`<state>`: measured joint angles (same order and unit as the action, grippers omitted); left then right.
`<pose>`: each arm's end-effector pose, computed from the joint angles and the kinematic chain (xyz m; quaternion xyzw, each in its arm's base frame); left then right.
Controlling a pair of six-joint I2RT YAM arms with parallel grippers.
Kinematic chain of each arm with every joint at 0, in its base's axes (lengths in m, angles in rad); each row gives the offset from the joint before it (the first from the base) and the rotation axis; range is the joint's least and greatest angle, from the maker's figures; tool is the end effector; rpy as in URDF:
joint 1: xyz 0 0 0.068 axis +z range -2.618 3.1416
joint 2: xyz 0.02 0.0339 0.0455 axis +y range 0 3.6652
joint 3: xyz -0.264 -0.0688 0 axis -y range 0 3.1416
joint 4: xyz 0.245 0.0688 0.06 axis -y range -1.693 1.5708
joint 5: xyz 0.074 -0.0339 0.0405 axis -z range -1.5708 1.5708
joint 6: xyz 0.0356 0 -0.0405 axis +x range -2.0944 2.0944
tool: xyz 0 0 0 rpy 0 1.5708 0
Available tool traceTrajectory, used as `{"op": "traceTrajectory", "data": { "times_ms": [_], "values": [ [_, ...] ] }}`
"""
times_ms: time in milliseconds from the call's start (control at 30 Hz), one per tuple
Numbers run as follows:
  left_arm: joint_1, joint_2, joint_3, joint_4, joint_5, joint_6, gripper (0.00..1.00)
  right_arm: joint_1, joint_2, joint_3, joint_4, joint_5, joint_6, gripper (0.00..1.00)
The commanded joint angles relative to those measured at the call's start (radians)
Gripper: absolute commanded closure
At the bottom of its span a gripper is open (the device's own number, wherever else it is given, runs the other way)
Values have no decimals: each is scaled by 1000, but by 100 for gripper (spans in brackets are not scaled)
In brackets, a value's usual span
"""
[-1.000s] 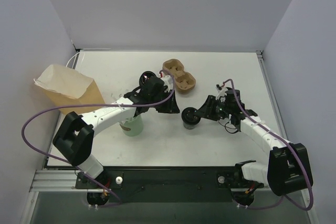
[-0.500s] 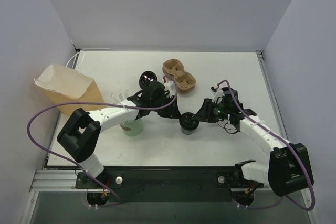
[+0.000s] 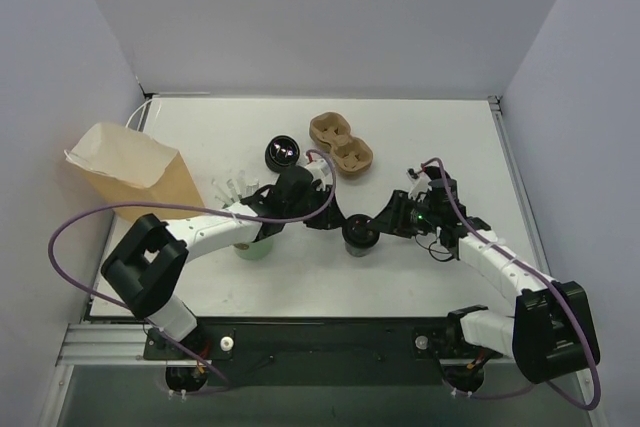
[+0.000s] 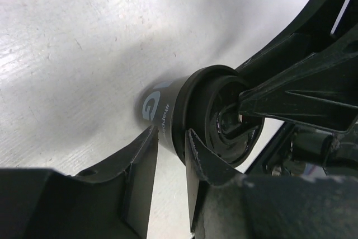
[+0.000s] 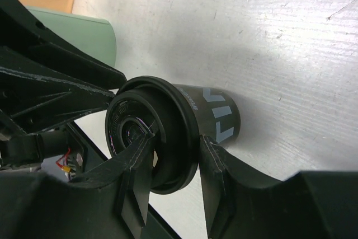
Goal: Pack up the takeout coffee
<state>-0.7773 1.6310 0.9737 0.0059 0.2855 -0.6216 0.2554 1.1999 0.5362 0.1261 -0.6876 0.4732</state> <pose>0.2442 -0.2544 0.2093 0.1319 0.8795 -0.3803 0.2540 0.2279 0.0829 0.2039 -0.0765 0.8319 0.4395 0.3301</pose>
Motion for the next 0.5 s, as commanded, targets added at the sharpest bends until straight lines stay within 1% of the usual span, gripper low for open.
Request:
{"op": "traceTrajectory", "data": {
  "times_ms": [0, 67, 200, 300, 367, 400, 467],
  "values": [
    [-101, 36, -217, -38, -222, -36, 66, 10, -5, -146, -105, 177, 51, 67],
    [-129, 84, -231, -59, -256, -46, 66, 10, -26, -166, -94, 201, 82, 67],
    [-168, 101, -348, 110, -243, -130, 69, 27, -68, -223, -65, 243, 127, 68],
    [-180, 141, -388, 144, -243, -154, 69, 33, -104, -235, -78, 279, 148, 67],
    [-194, 164, -420, 170, -235, -177, 69, 33, -115, -243, -80, 278, 153, 67],
    [-195, 168, -437, 225, -229, -200, 71, 33, -121, -245, -79, 280, 154, 67],
    [-209, 187, -476, 255, -227, -220, 73, 33, -132, -251, -79, 280, 151, 67]
  ]
}}
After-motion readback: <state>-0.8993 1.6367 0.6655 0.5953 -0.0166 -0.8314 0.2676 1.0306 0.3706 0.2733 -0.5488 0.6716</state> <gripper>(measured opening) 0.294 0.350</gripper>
